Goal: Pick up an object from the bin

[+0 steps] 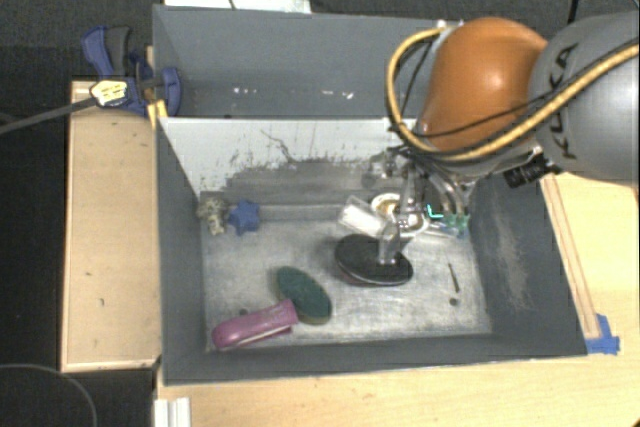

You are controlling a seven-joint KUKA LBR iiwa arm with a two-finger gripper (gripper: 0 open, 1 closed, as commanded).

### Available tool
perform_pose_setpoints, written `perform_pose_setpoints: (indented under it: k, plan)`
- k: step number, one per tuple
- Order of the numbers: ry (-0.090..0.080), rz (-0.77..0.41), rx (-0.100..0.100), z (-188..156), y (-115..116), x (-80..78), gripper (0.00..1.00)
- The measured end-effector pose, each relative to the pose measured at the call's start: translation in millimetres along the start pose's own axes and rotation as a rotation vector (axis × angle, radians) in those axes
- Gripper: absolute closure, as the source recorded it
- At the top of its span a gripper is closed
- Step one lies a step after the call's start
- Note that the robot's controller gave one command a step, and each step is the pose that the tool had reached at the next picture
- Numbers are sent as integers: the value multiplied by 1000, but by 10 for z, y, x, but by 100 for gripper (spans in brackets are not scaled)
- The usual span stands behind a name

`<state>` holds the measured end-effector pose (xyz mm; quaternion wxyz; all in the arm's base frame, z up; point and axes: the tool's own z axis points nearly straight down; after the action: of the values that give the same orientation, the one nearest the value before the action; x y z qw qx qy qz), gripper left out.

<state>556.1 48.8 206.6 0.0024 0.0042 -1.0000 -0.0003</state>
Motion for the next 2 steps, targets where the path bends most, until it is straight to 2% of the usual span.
perform_pose_setpoints:
  k: [1, 2]
  plan:
    - [-6, -215, 0, 1370, -231, 69, 0]
    - [-9, -213, 0, 1345, -228, 63, 100]
